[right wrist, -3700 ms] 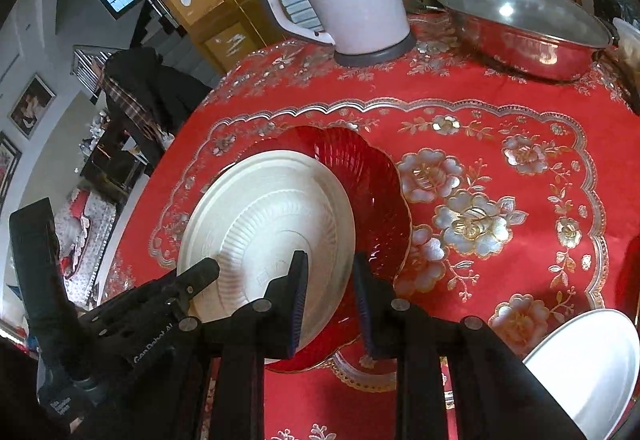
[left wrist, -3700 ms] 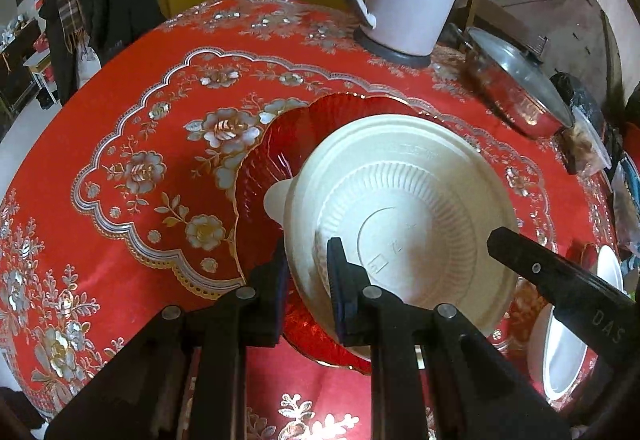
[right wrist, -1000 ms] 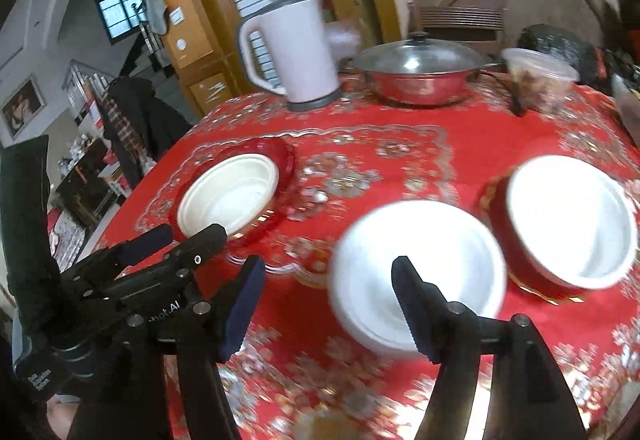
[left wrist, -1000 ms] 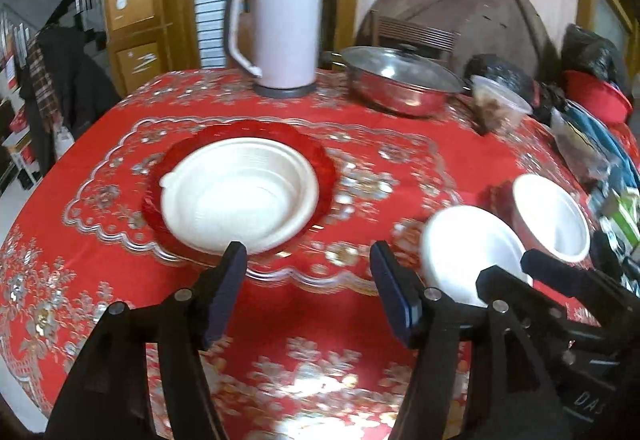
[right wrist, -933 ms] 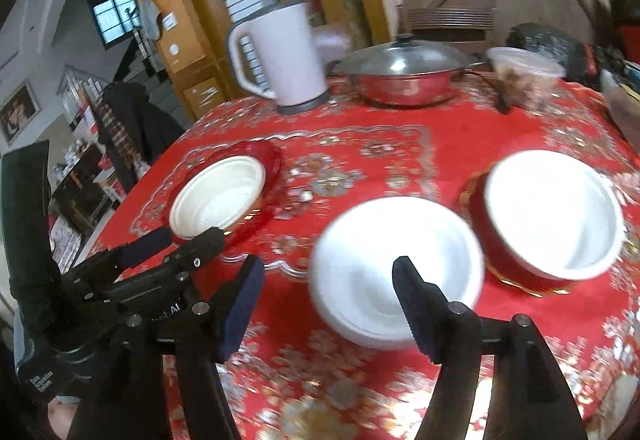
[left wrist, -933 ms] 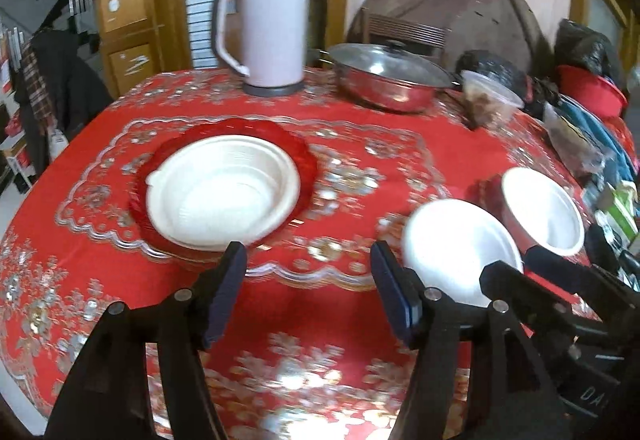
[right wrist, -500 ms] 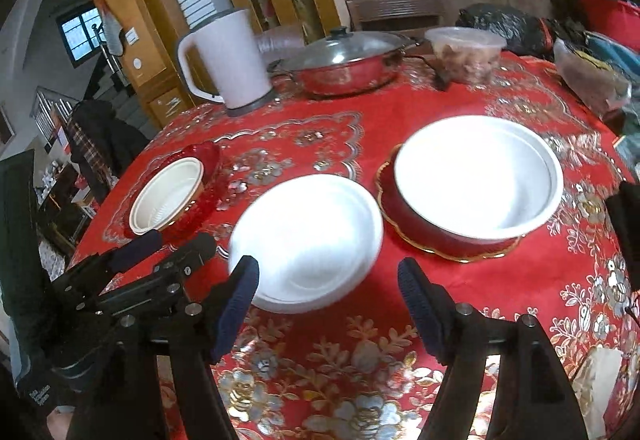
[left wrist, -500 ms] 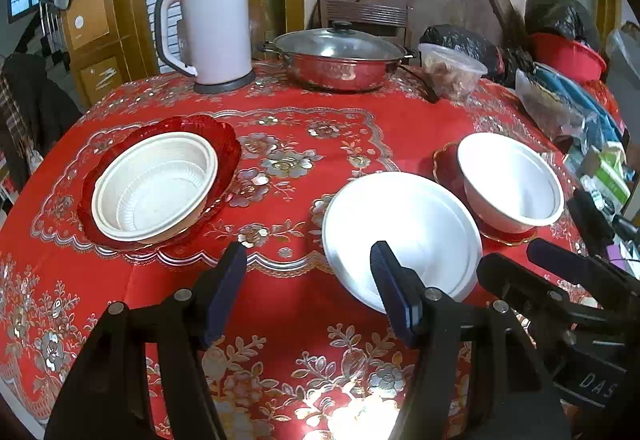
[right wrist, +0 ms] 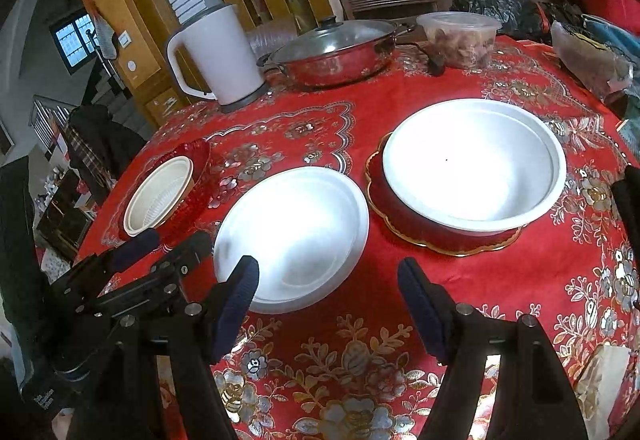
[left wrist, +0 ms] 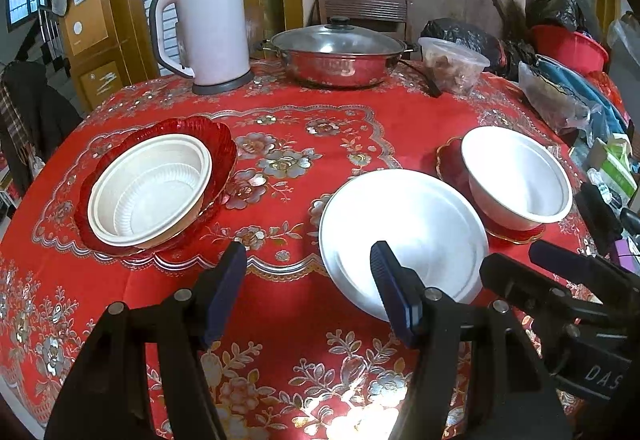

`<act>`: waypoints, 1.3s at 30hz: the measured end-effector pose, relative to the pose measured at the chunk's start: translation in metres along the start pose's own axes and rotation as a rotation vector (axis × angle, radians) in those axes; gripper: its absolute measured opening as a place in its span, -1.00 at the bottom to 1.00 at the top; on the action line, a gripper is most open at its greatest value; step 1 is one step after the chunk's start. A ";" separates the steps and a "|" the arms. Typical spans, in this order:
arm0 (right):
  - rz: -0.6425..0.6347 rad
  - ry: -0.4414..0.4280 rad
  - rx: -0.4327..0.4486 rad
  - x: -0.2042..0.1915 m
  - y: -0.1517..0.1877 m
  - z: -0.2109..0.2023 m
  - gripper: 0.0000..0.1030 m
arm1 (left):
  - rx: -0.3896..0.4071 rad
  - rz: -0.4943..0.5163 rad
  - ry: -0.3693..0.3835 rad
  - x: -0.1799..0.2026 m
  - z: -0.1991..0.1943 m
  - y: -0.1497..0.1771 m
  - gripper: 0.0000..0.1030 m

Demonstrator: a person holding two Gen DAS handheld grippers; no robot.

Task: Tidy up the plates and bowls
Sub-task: 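Move both grippers toward the white plate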

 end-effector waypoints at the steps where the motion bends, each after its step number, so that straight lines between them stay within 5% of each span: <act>1: 0.003 0.001 0.000 0.001 -0.001 0.000 0.43 | 0.000 0.002 -0.003 0.000 0.000 0.000 0.23; 9: 0.039 -0.017 -0.022 0.009 -0.003 0.006 0.43 | -0.026 0.001 -0.010 -0.006 0.011 -0.003 0.23; 23: 0.171 -0.118 -0.080 0.024 -0.006 0.035 0.43 | -0.204 -0.044 0.077 -0.006 0.047 -0.007 0.23; 36: 0.179 -0.142 -0.109 0.023 -0.003 0.052 0.41 | -0.223 -0.040 0.050 -0.004 0.060 -0.007 0.23; 39: 0.173 -0.136 -0.097 0.022 -0.004 0.054 0.23 | -0.227 -0.039 0.050 -0.003 0.063 -0.006 0.23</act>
Point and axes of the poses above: each gripper's, at about its wrist camera, not at the fingertips, and z roughly the way its jaws point, x to its right, y to its underside, the point moved 6 cm from there along z, roughly the way its jaws point, and after that the axes turned 5 degrees about -z, right-handed, at the moved point
